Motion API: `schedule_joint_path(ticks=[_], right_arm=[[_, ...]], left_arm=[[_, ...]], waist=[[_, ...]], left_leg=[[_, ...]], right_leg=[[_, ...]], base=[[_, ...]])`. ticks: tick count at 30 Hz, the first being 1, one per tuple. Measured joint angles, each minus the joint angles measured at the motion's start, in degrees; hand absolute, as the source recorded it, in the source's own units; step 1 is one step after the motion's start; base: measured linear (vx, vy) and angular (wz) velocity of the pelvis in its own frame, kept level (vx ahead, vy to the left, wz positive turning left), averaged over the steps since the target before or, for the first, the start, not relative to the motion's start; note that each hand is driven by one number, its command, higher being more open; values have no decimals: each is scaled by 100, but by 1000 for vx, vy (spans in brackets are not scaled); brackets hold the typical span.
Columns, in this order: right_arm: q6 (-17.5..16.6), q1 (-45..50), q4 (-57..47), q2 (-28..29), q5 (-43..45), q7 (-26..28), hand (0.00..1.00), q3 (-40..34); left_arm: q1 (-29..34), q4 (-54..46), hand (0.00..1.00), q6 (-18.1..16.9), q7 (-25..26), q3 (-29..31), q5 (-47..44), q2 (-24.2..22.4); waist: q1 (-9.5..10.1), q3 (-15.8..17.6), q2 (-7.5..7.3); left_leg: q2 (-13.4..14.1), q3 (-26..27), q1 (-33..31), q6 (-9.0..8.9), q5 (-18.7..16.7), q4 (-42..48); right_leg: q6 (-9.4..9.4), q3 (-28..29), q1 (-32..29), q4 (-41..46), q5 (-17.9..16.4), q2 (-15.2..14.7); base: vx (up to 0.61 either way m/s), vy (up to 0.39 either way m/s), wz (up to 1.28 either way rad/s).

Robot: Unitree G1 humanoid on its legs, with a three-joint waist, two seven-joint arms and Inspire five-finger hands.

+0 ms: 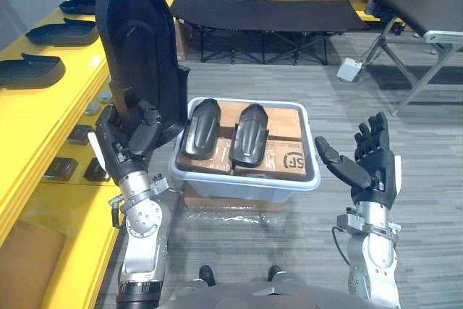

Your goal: Walk over and take three plastic housings, then place them on the shelf

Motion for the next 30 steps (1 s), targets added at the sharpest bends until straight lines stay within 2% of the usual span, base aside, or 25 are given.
schedule_joint_path(ticks=[6, 10, 13, 16, 18, 22, 26, 28, 30], right_arm=[[2, 92, 251, 13, -14, -33, 100, -121], [74, 87, 266, 13, -25, -89, 100, 81], [131, 77, 456, 7, -133, -104, 100, 276], [320, -12, 612, -7, -291, -99, 100, 397], [343, -63, 644, -10, -293, -114, 100, 436], [357, -470, 647, -21, -459, -249, 100, 726], [490, -738, 646, -50, -527, -247, 100, 1016], [567, -797, 646, -56, -575, -251, 100, 1019], [648, -805, 635, -71, -756, -299, 100, 921]], left_arm=[[567, -2, 0, -3, -639, 14, -838, -168], [1052, -224, 0, 0, -688, 110, -858, -231], [1436, -635, 0, 3, -645, 357, -852, -375], [1636, -928, 0, 18, -569, 921, -862, -425], [1659, -975, 0, 22, -572, 1127, -906, -504], [1913, -1020, 0, 144, -597, 1557, -1072, -665], [2199, -1020, 0, 289, -706, 1605, -1350, -842], [2196, -1020, 0, 367, -908, 1599, -1511, -839], [2148, -1019, 0, 402, -1306, 1562, -1677, -839]], waist=[[-12, -2, 99], [86, 19, 171], [317, 23, 180], [525, 48, 169], [573, 54, 161], [795, 99, 89], [866, 136, 55], [856, 188, 21], [812, 334, 28]], left_leg=[[-20, -60, -8, 0, -23, -1], [-40, -269, -24, 0, -17, -1], [-53, -489, -72, -5, 16, 0], [-81, -894, -157, 2, 110, 3], [-94, -1037, -161, -4, 132, 2], [-138, -1434, -211, -36, 173, 0], [-98, -1404, -323, -32, 170, 123], [-72, -1324, -606, 20, 7, 545], [60, -857, -891, 60, -188, 1052]], right_leg=[[12, -58, 32, -30, 6, -13], [15, -293, 174, -128, 1, -34], [8, -530, 276, -190, -3, -39], [3, -977, 434, -211, -11, -46], [4, -1115, 519, -227, -13, -46], [-11, -1586, 744, -270, -131, -45], [-40, -1814, 796, -159, -296, -36], [-35, -2008, 836, -173, -302, -32], [6, -2353, 966, -170, -273, -23]], base=[[15, 9, 1], [8, 8, 27], [23, -2, 41], [21, -14, 62], [3, -17, 54], [-36, -19, 55], [-36, -20, 33], [-41, -3, 54], [-19, 21, 73]])
